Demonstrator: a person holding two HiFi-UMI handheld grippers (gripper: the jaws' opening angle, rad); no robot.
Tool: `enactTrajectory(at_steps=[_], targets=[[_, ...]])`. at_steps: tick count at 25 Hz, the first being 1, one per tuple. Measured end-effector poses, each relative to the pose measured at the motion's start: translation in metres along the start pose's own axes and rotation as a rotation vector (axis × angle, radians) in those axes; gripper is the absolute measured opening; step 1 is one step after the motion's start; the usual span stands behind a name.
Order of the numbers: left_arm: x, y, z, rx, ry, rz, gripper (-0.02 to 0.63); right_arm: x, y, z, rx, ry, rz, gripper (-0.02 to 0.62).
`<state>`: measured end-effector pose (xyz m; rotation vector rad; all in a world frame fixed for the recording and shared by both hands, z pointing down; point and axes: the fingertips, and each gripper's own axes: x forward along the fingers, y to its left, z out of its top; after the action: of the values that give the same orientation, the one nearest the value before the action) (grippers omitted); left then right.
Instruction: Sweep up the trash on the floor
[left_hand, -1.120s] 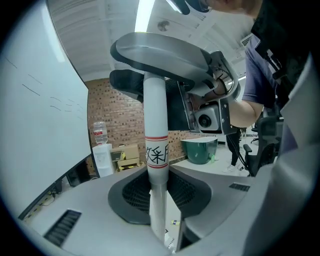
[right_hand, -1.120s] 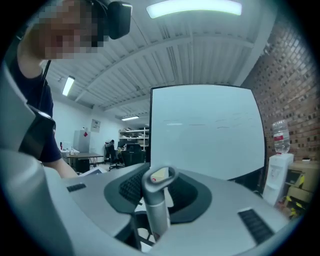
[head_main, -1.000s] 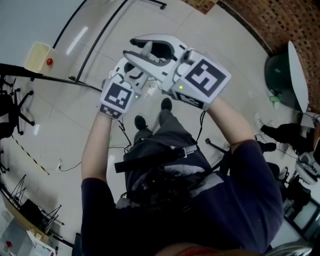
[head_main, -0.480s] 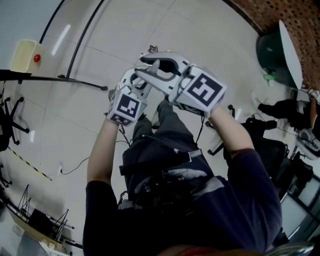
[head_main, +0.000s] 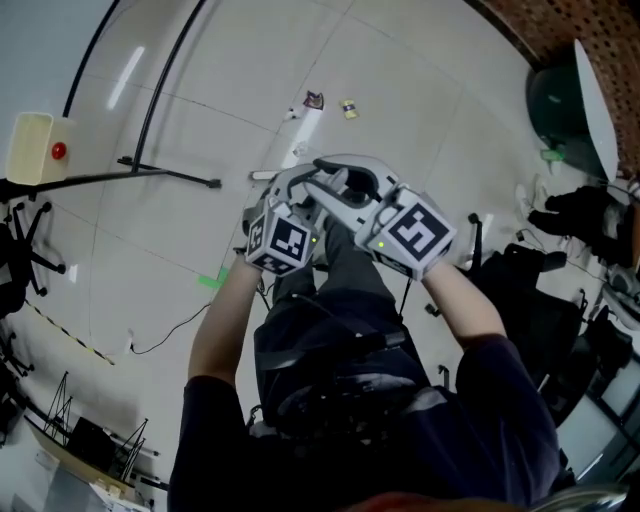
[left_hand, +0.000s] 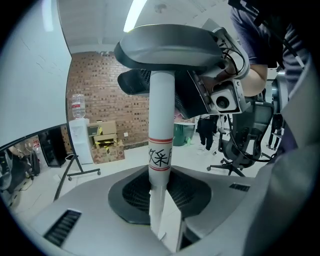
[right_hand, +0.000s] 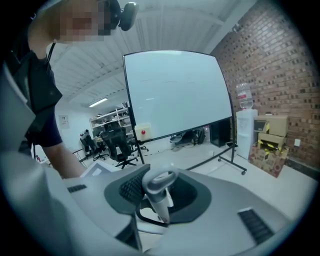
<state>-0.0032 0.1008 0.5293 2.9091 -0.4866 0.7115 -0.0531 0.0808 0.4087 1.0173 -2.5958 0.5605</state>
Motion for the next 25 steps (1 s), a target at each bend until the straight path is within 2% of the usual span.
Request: enactTrajectory(at_steps=[3, 6, 9, 13, 16, 20, 25], targets=[[0.026, 0.008, -0.009, -0.006, 0.024, -0.006, 0.081, 0.006, -0.027, -0.013, 0.020, 0.019, -0.026, 0.132], [0.049, 0.022, -0.007, -0.022, 0.009, 0.012, 0.081, 0.010, -0.055, -0.013, 0.026, -0.003, -0.060, 0.132], [0.075, 0.041, -0.002, -0.002, 0.018, 0.016, 0.081, 0.014, -0.089, -0.012, 0.031, -0.002, -0.091, 0.133], [0.122, 0.060, 0.011, 0.060, 0.066, -0.039, 0.080, 0.011, -0.147, -0.008, 0.084, 0.000, -0.121, 0.133], [0.160, 0.073, 0.026, 0.075, 0.089, -0.089, 0.078, 0.005, -0.194, -0.004, 0.119, -0.016, -0.147, 0.133], [0.207, 0.095, 0.039, 0.076, 0.107, -0.090, 0.080, 0.002, -0.254, -0.001, 0.152, -0.043, -0.161, 0.133], [0.249, 0.102, 0.052, 0.105, 0.131, -0.121, 0.080, -0.010, -0.303, -0.003, 0.192, -0.068, -0.180, 0.133]])
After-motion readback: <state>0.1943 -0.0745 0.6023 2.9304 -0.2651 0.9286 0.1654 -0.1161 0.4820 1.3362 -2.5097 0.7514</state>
